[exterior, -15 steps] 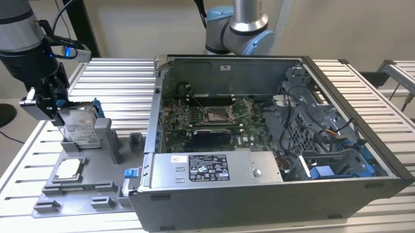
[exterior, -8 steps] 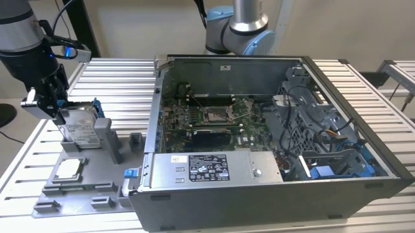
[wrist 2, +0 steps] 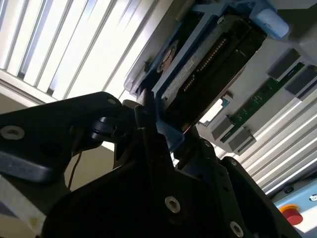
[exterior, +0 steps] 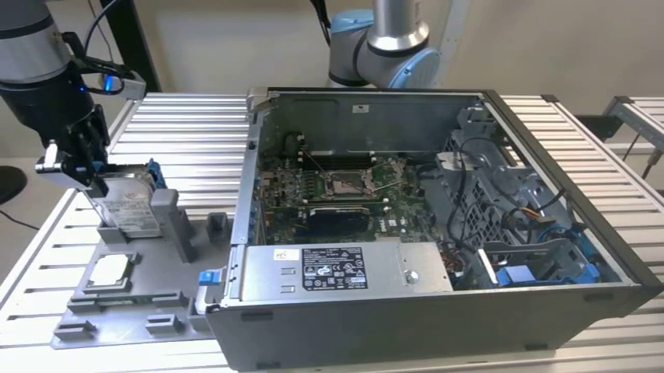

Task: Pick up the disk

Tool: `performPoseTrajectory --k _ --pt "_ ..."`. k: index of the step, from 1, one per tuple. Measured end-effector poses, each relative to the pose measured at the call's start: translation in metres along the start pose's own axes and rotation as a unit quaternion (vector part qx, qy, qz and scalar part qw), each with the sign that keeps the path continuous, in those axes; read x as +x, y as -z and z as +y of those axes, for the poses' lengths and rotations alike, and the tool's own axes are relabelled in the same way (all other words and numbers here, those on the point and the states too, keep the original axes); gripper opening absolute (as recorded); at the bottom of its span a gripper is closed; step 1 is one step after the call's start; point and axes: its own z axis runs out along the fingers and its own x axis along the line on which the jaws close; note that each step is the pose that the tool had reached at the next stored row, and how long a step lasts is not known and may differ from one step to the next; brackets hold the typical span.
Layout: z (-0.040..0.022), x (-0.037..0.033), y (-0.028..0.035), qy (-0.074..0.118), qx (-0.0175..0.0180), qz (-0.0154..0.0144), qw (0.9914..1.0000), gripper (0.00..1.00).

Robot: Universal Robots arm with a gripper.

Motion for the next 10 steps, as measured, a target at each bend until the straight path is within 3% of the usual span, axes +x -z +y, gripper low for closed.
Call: performPoseTrajectory --k 10 --pt "0.0 0.0 0.0 0.0 0.0 0.0 1.0 0.0"
